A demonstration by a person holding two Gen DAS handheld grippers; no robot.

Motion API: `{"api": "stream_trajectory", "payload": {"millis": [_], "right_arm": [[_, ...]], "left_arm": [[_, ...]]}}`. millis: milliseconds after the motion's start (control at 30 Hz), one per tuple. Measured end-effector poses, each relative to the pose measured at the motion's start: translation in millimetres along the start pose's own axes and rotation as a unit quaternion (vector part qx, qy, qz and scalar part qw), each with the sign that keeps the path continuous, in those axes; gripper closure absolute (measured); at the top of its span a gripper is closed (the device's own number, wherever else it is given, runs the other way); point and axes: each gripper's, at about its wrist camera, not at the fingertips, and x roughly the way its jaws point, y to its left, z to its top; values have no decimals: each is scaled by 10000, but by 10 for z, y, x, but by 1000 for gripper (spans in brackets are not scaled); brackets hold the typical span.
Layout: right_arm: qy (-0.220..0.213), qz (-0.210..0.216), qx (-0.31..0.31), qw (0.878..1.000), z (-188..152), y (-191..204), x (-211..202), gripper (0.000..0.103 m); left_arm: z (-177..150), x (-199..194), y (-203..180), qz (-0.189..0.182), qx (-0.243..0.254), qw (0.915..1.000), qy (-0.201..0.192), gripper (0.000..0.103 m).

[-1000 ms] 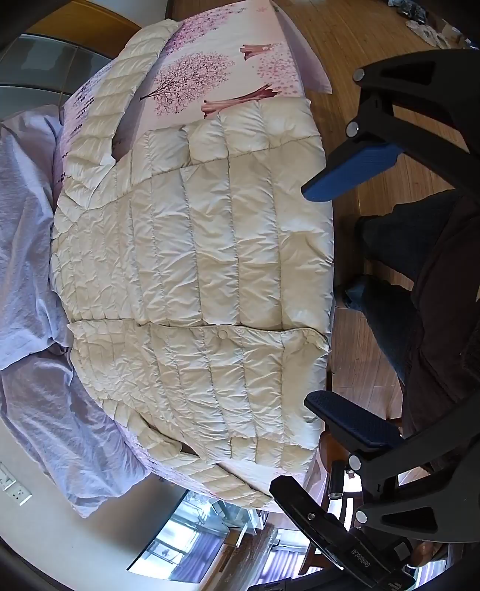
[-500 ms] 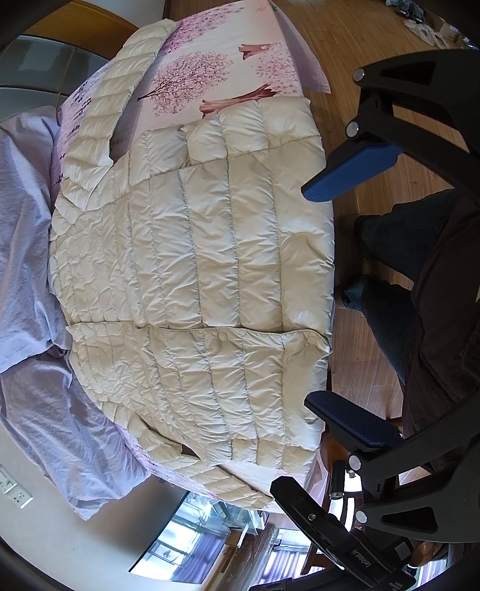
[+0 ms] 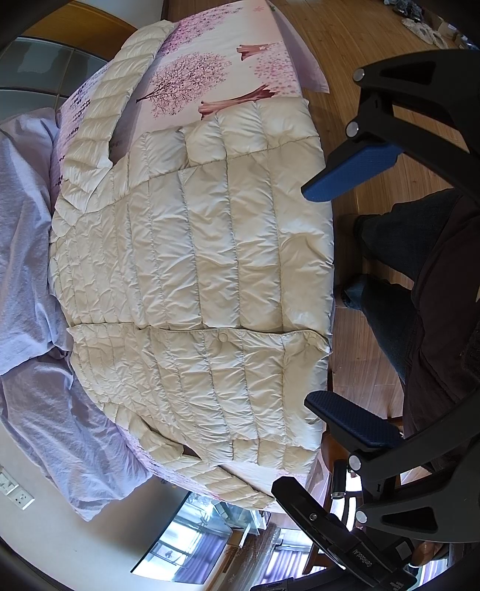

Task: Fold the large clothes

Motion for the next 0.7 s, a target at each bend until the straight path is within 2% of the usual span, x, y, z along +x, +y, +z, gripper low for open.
{"api": "stream_trajectory", "payload": {"millis": [700], "right_arm": [[7,-1,7,10000,-22,-5,8,1]], "left_arm": [[1,1,0,0,1,10000,9,2]]}}
